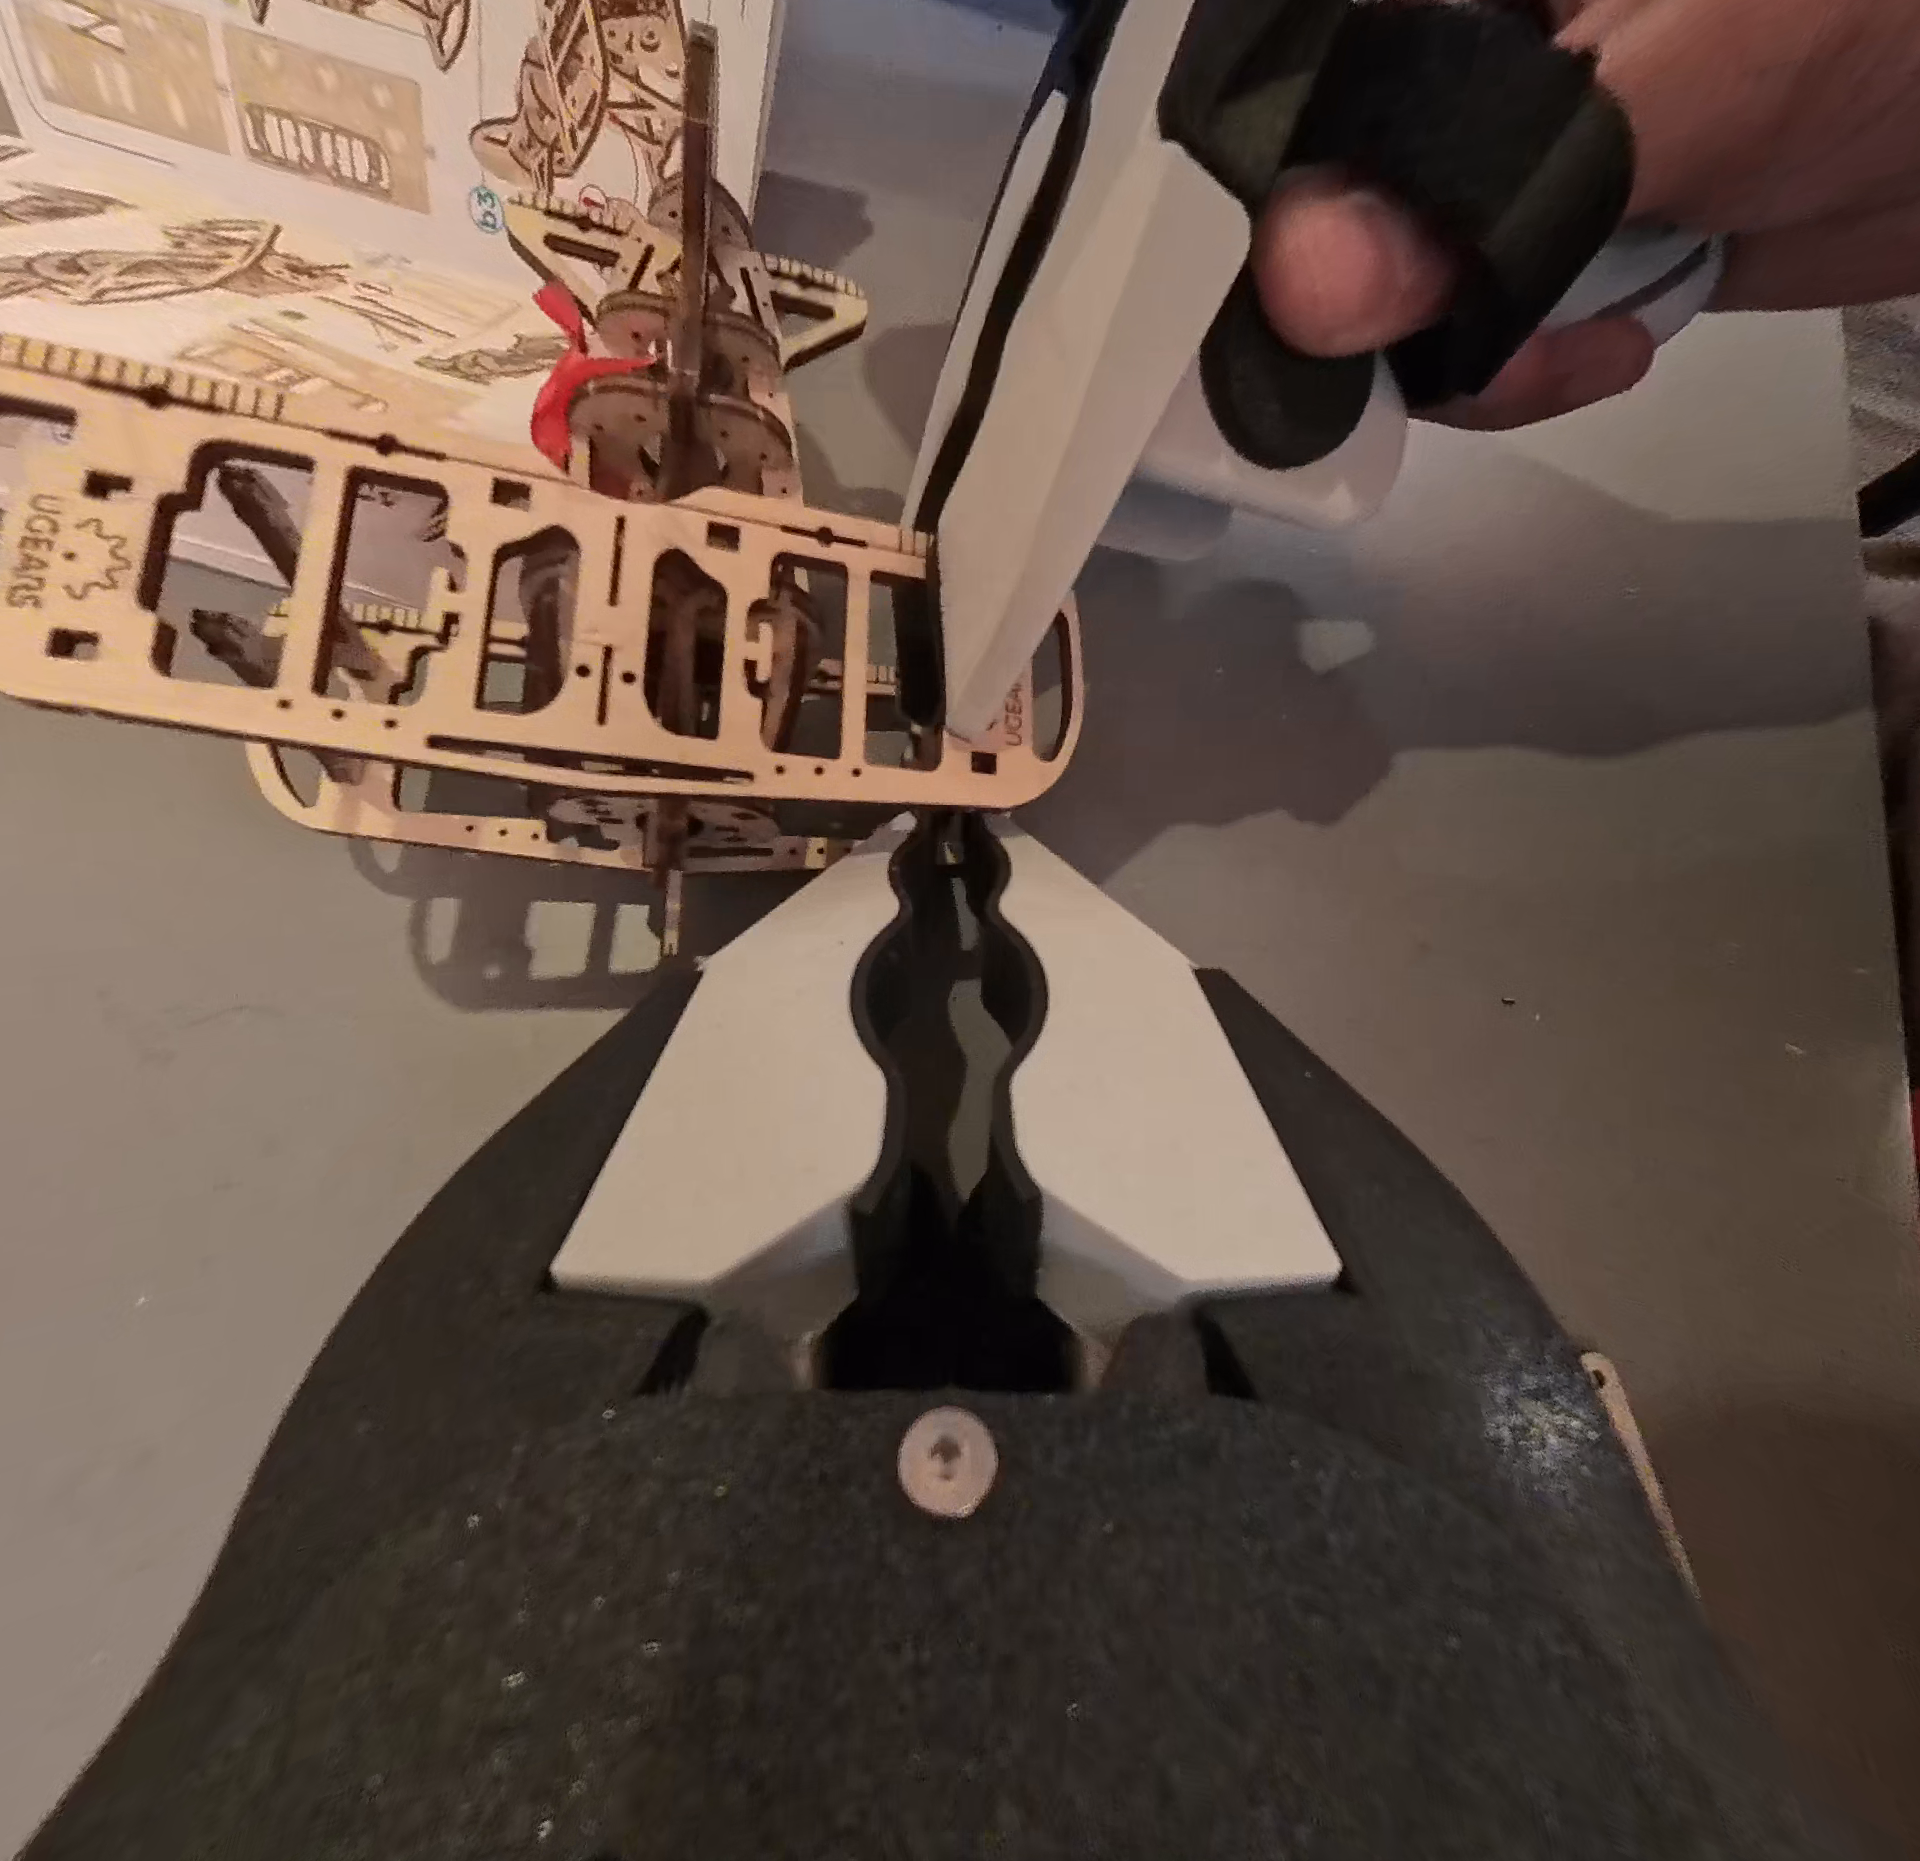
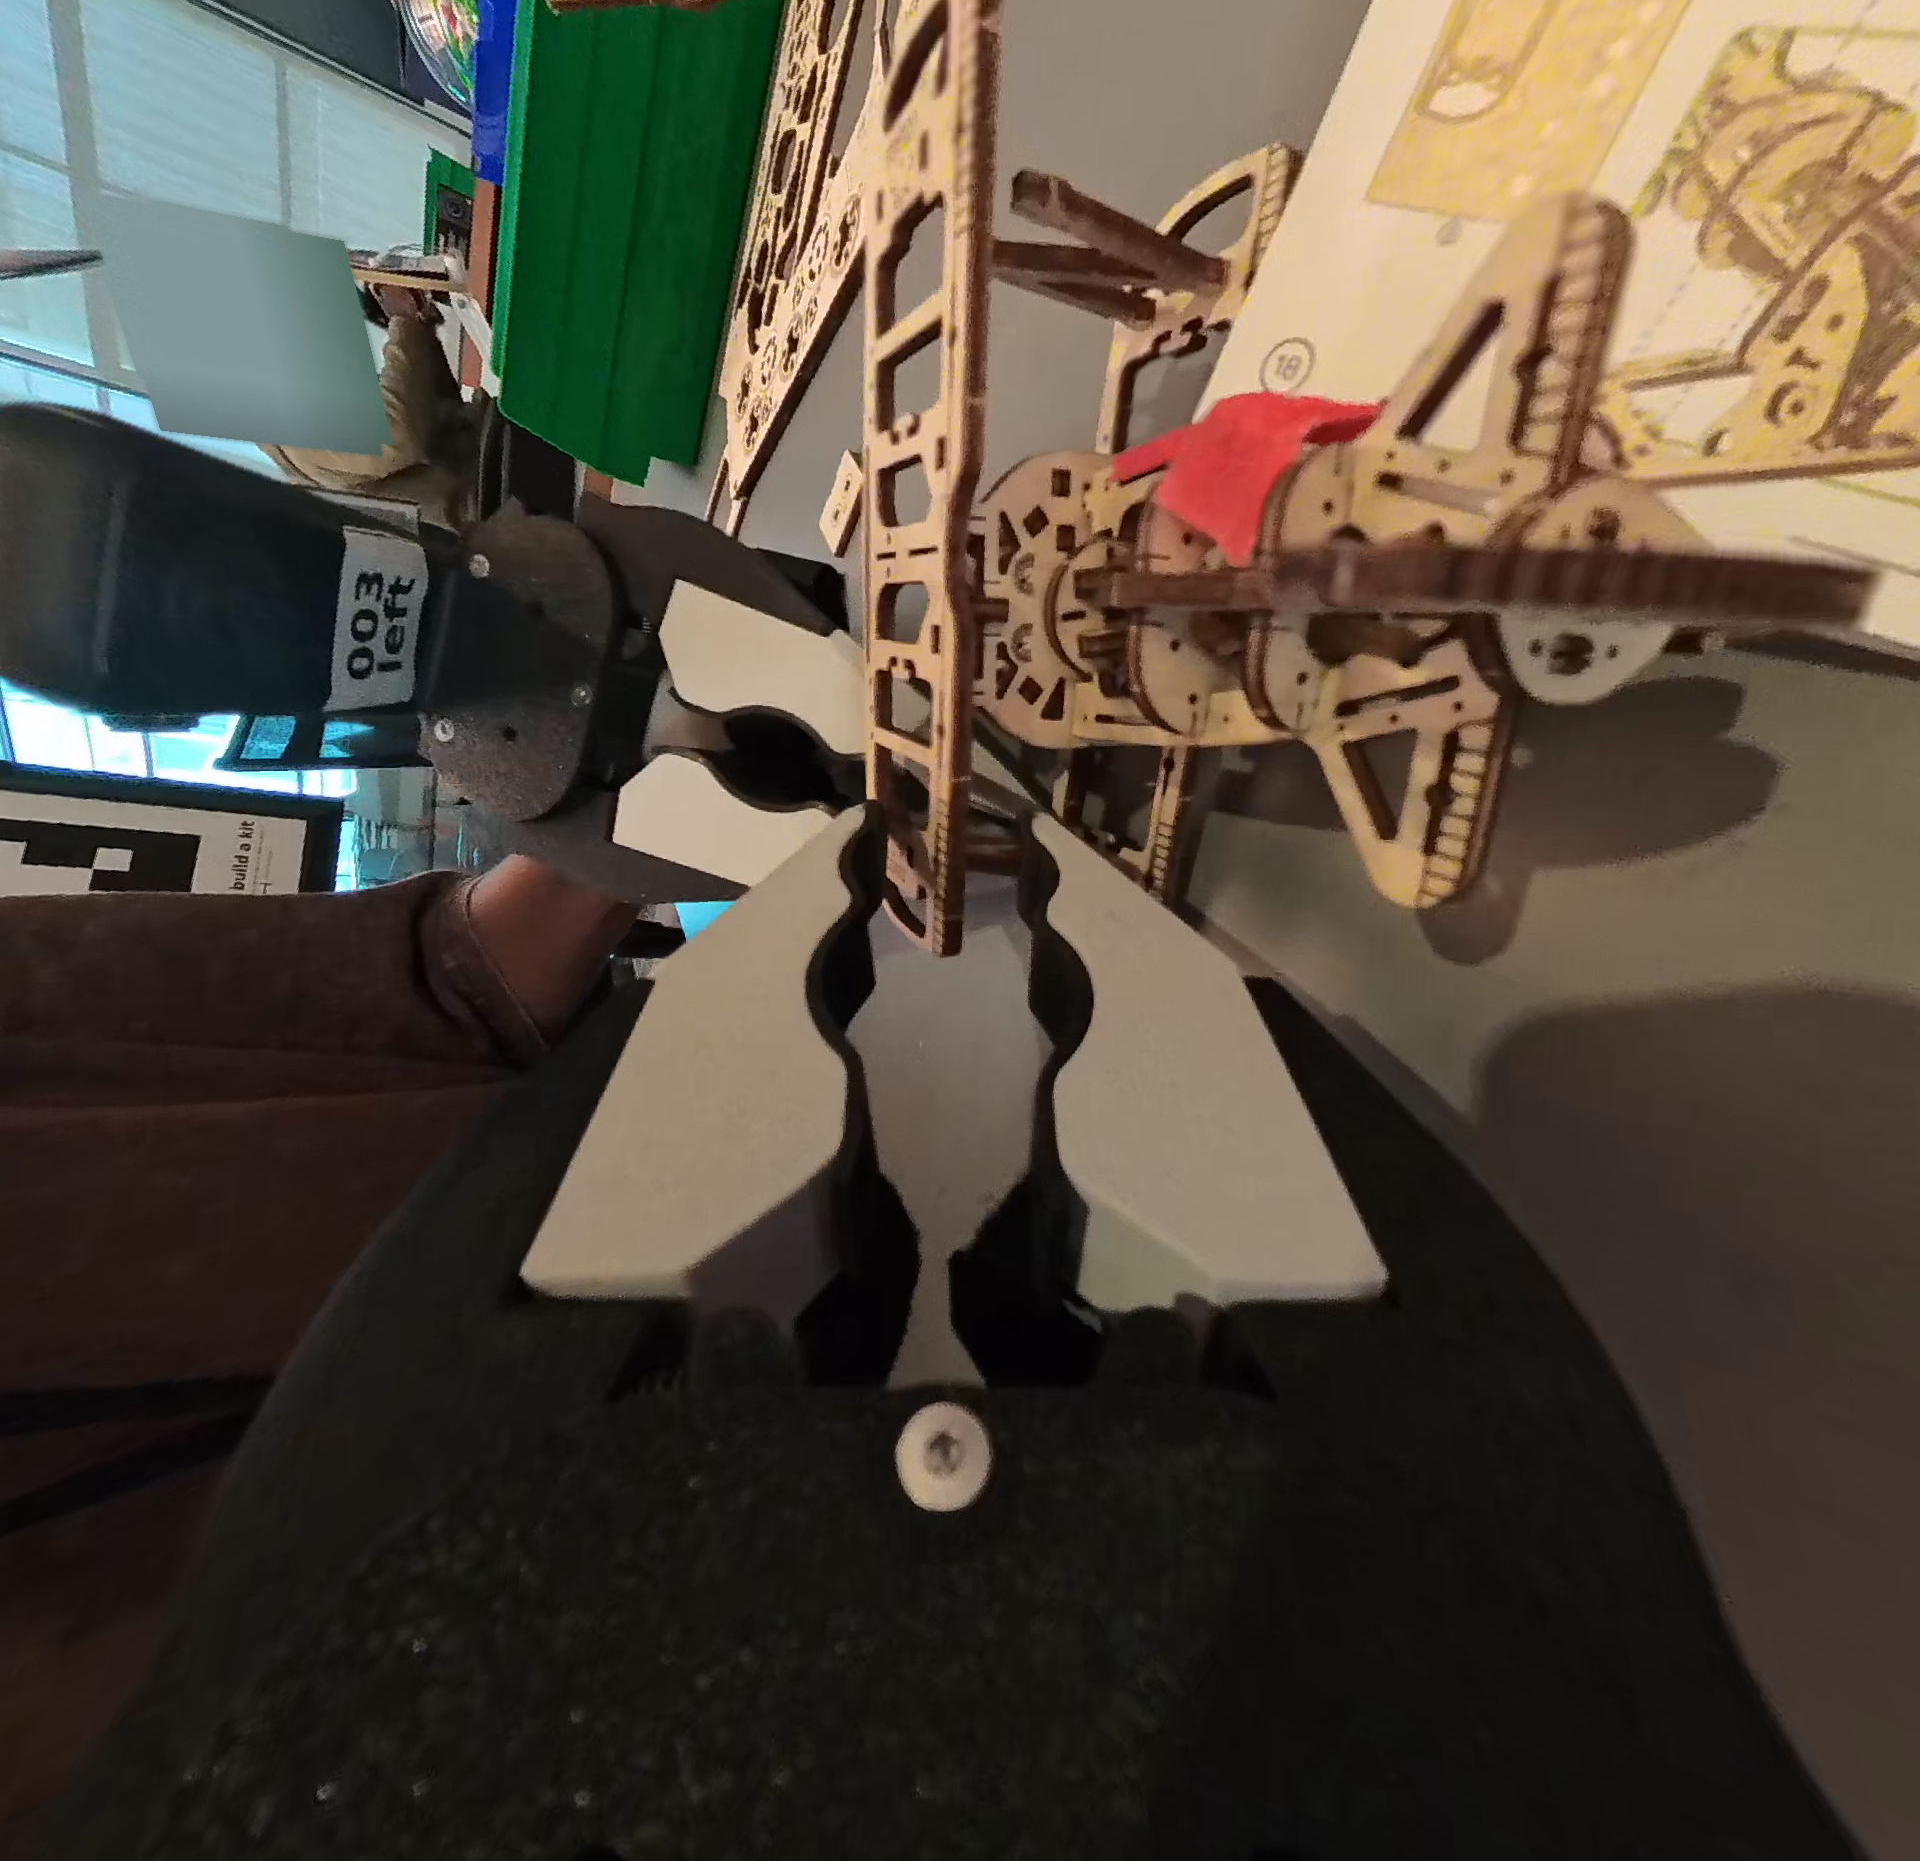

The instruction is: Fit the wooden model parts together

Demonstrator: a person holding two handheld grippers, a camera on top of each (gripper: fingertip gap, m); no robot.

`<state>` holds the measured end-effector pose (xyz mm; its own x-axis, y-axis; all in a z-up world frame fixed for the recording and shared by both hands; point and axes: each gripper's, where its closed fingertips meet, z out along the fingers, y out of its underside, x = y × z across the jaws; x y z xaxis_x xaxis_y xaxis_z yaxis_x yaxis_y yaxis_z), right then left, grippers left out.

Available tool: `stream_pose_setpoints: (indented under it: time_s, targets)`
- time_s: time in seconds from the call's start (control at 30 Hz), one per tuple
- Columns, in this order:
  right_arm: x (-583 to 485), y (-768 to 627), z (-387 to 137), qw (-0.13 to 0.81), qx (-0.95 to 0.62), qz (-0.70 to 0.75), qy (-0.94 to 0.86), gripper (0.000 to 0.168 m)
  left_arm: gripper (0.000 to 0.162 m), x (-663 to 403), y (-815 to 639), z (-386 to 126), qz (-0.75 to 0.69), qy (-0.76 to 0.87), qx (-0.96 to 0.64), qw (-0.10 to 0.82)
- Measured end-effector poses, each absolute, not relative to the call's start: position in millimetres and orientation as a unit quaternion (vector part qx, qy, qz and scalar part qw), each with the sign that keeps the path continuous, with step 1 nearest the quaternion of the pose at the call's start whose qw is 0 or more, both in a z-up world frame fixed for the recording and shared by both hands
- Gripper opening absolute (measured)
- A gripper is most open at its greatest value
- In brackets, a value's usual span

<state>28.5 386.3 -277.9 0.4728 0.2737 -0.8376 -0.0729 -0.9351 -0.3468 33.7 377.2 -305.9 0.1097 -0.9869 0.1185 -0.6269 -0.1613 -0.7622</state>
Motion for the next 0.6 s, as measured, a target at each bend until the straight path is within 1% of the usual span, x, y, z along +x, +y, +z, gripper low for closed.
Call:
stream_pose_setpoints:
  time_s: [0.2, 0.47, 0.53, 0.57, 0.6]
  targets:
    - [28.8, 384.2, -277.5, 0.148, -0.837, 0.524, -0.056, 0.022, 0.0, 33.5, 377.2, -305.7, -0.311, 0.59, -0.686, 0.291]
    - [27.8, 384.5, -277.4, 0.146, -0.857, 0.486, -0.095, 0.02, 0.0, 33.2, 376.4, -305.9, -0.312, 0.592, -0.685, 0.289]
    - [28.3, 384.4, -278.3, 0.145, -0.855, 0.491, -0.09, 0.022, 0.0, 33.3, 376.5, -305.8, -0.313, 0.592, -0.685, 0.288]
    - [30.6, 384.5, -281.1, 0.145, -0.857, 0.487, -0.085, 0.03, 0.0, 33.6, 376.6, -305.8, -0.312, 0.592, -0.684, 0.289]
    - [32.3, 384.2, -281.5, 0.145, -0.857, 0.488, -0.082, 0.03, 0.0, 34.0, 376.3, -305.9, -0.312, 0.594, -0.683, 0.289]
